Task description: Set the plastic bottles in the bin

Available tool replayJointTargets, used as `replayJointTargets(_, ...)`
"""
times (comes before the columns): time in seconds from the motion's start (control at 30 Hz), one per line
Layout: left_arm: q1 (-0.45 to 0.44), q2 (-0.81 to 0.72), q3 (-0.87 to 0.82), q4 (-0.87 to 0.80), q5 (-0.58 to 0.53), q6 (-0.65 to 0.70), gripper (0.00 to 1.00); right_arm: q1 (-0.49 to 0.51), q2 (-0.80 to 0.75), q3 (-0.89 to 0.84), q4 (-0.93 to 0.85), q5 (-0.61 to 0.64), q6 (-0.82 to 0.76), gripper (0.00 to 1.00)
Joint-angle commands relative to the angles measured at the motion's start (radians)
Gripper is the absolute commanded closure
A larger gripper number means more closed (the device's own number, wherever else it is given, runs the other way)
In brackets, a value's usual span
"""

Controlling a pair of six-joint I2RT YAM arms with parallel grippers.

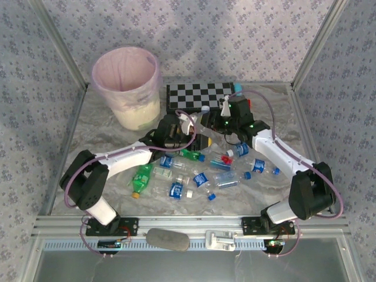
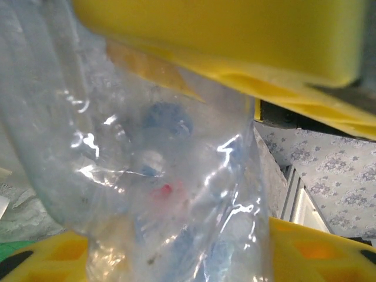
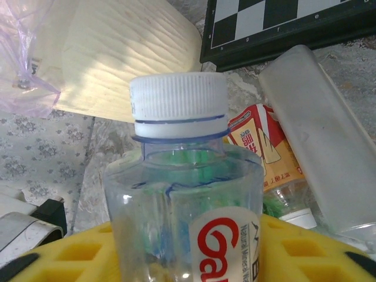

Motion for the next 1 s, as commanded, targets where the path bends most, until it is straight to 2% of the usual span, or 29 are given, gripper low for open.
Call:
replayJointTargets(0.0,-0.001,0.006,0.029,-0.004,-0.024,0.014,0.54,0.007,-0.001,0.056,-0.035,-0.002,0.002,0.39)
replayJointTargets(0.07,0.003,-0.002,0.019,-0.001,-0.042,0.005,0.54,-0.003,-0.015,0.076,-0.068,0.019,-0.017,0.29)
replayJointTargets(0.17,0.019,-0.031,-0.007,0.002,-0.085,-0.001,0.54,-0.031,-0.047,0.120,-0.128,0.067,-0.047,0.20)
replayJointTargets(0.3,0.060,-0.089,-0.034,-0.028,-0.125,0.010,0.54,-0.083,-0.090,0.138,-0.190,0.113,-0.054,0.18)
replayJointTargets(0.4,0.106,-0.135,-0.013,-0.091,-0.109,0.048,0.53,-0.105,-0.131,0.123,-0.211,0.200,-0.054,0.15)
replayJointTargets(0.53,0.171,-0.157,0.120,-0.297,-0.075,0.144,0.53,-0.117,-0.174,0.094,-0.218,0.285,-0.093,0.09)
replayJointTargets(0.67,0.219,-0.159,0.290,-0.481,-0.100,0.255,0.53,-0.125,-0.194,0.020,-0.187,0.275,-0.102,0.08)
replayJointTargets(0.77,0.261,-0.131,0.444,-0.627,-0.161,0.311,0.53,-0.125,-0.191,-0.008,-0.168,0.244,-0.106,0.00)
replayJointTargets(0.83,0.298,-0.109,0.534,-0.685,-0.184,0.331,0.53,-0.123,-0.184,-0.028,-0.151,0.223,-0.096,0.00)
replayJointTargets(0.97,0.385,-0.079,0.633,-0.678,-0.207,0.336,0.53,-0.110,-0.146,-0.027,-0.176,0.219,-0.090,0.00)
